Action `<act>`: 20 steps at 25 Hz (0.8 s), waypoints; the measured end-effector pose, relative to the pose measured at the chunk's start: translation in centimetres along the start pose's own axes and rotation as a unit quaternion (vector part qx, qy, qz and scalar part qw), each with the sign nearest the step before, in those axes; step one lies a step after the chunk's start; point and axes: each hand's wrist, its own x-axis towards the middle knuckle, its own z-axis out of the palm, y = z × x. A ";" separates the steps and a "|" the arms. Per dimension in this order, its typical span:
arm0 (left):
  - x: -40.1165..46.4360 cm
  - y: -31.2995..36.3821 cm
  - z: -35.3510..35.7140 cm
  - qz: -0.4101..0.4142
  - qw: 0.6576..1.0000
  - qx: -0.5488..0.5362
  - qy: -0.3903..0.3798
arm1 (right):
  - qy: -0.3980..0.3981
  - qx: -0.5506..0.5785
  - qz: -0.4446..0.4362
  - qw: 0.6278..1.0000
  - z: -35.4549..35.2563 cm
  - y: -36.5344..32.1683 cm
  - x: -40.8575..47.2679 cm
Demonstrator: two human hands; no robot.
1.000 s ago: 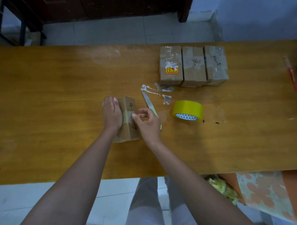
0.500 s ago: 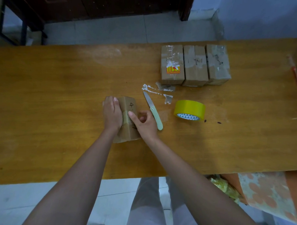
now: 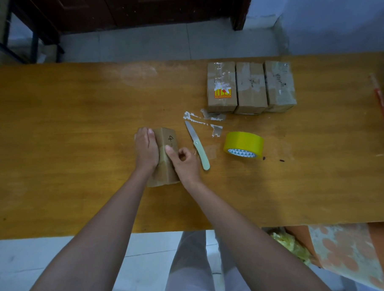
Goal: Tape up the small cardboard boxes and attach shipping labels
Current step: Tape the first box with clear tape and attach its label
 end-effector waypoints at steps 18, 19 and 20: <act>-0.4 19.0 -1.6 0.096 0.991 -0.056 0.079 | 0.047 0.086 -0.137 0.986 -12.4 -11.5 -2.5; -0.5 19.2 -1.5 0.085 0.993 -0.051 0.071 | 0.045 0.082 -0.137 0.986 -12.7 -11.4 -2.5; -0.6 19.5 -1.5 0.072 0.994 -0.047 0.065 | 0.039 0.076 -0.131 0.988 -13.1 -11.5 -2.6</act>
